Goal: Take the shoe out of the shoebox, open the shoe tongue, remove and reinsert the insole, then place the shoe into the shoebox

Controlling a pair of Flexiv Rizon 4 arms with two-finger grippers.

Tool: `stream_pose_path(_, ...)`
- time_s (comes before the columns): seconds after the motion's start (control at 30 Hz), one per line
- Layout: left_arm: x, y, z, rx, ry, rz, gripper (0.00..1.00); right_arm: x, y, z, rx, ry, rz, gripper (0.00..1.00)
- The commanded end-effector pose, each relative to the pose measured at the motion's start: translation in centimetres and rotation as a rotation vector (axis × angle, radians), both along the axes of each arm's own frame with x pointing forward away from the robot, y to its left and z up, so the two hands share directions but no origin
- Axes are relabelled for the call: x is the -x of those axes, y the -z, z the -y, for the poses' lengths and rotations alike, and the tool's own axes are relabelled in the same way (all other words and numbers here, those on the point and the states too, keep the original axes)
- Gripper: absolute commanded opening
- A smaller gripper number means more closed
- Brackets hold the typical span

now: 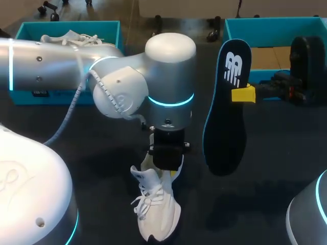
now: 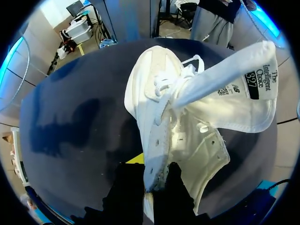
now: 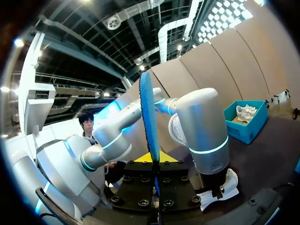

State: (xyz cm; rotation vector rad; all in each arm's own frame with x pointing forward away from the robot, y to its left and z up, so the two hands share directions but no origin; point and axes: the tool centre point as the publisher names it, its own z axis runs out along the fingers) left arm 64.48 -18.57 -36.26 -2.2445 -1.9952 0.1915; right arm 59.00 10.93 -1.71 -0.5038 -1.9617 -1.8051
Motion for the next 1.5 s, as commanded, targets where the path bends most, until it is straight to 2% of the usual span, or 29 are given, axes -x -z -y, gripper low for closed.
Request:
stream_pose_path(0.03,-0.3,0.7,0.9,-0.035,-0.012,0.005,0.00,0.0,0.1,-0.2,-0.001,0.000,0.001,0.00)
stream_pose_path(0.27,-0.5,1.9,1.4,-0.083,-0.043,0.017,0.00,0.0,0.1,-0.2,-0.001,0.000,0.001,0.00)
stream_pose_path(0.6,-0.4,2.4,1.5,-0.093,-0.041,0.023,0.00,0.0,0.1,-0.2,-0.001,0.000,0.001,0.00)
stream_pose_path(0.67,-0.4,2.4,1.5,-0.090,-0.043,0.024,0.21,0.0,0.1,-0.2,-0.001,0.000,0.001,0.00)
stream_pose_path(0.7,-0.4,2.4,1.5,-0.089,-0.043,0.027,0.35,0.0,0.1,-0.2,-0.001,0.000,0.001,0.00)
stream_pose_path(0.8,-0.3,2.2,1.6,-0.089,-0.045,0.033,0.47,0.0,0.1,-0.2,-0.001,0.000,0.001,0.00)
stream_pose_path(0.87,-0.3,2.0,1.5,-0.085,-0.047,0.040,0.67,0.0,0.1,-0.2,-0.001,0.000,0.001,0.00)
stream_pose_path(0.97,-0.2,1.2,1.2,-0.066,-0.056,0.065,0.87,0.0,0.1,-0.2,-0.001,0.000,0.001,0.00)
stream_pose_path(1.0,-0.2,0.9,1.1,-0.055,-0.062,0.080,1.00,0.0,0.1,-0.2,-0.001,0.000,0.001,0.00)
stream_pose_path(1.17,-0.5,-2.0,0.0,0.056,-0.103,0.134,1.00,0.0,0.1,-0.2,-0.001,0.000,0.001,0.00)
stream_pose_path(1.37,-0.8,-5.9,-1.2,0.239,-0.164,0.224,1.00,0.0,0.1,-0.2,-0.001,0.000,0.001,0.00)
stream_pose_path(1.5,-1.7,-7.9,-2.2,0.400,-0.220,0.261,1.00,0.0,0.1,-0.2,-0.001,0.000,0.001,0.00)
